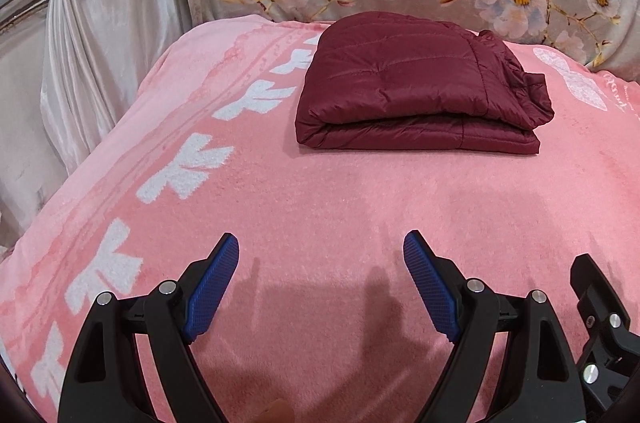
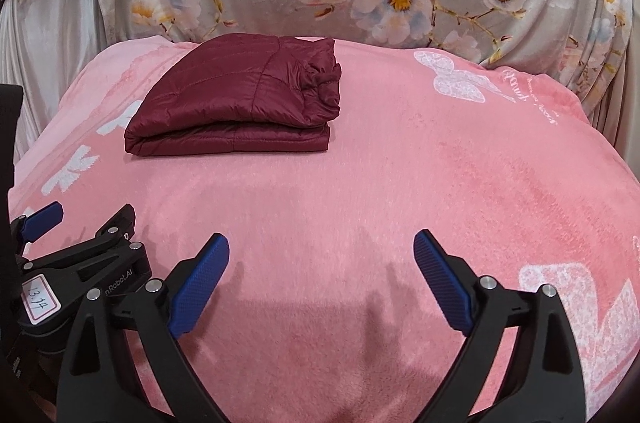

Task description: Fold large clothes

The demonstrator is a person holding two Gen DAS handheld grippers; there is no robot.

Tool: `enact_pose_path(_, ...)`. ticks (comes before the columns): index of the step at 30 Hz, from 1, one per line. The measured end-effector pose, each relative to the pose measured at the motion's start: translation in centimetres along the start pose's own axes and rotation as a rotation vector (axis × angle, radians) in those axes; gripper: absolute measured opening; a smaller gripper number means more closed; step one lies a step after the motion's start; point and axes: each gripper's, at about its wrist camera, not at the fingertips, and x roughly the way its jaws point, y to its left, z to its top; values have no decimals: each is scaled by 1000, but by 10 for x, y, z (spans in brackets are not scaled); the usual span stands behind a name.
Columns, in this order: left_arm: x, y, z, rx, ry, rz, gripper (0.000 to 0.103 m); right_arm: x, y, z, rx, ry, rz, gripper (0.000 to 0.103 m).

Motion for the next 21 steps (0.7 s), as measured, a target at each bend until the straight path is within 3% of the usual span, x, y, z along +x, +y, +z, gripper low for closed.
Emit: enact_pose_path(21, -9, 4, 0, -19, -44, 1, 80, -3, 5, 0, -22, -13, -16, 91)
